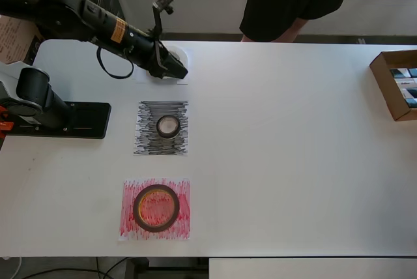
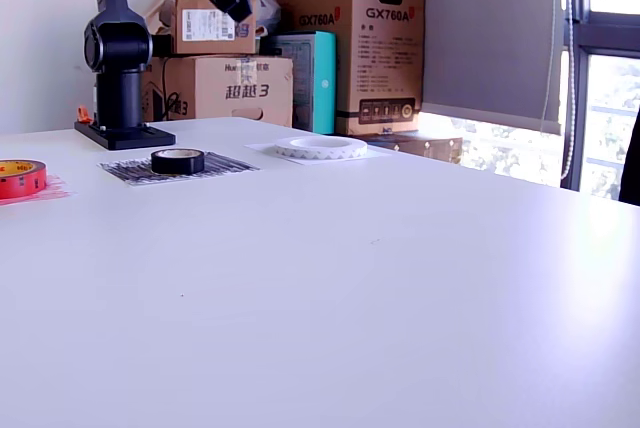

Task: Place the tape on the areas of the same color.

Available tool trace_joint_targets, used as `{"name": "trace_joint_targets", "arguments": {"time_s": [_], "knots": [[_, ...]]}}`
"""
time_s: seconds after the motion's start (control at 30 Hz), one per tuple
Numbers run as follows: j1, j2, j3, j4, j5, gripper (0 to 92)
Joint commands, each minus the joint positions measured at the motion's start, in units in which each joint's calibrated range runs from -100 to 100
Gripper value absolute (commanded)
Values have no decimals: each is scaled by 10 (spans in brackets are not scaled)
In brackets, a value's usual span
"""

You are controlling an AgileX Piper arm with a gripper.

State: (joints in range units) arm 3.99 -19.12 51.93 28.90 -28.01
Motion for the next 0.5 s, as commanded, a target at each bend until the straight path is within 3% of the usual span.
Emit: {"name": "trace_joint_targets", "arguments": {"time_s": [0.0,0.27,0.47], "knots": [[27,-278,22,-1,-4,171],[31,-522,132,-1,-10,2],[34,-662,213,-1,-11,0]]}}
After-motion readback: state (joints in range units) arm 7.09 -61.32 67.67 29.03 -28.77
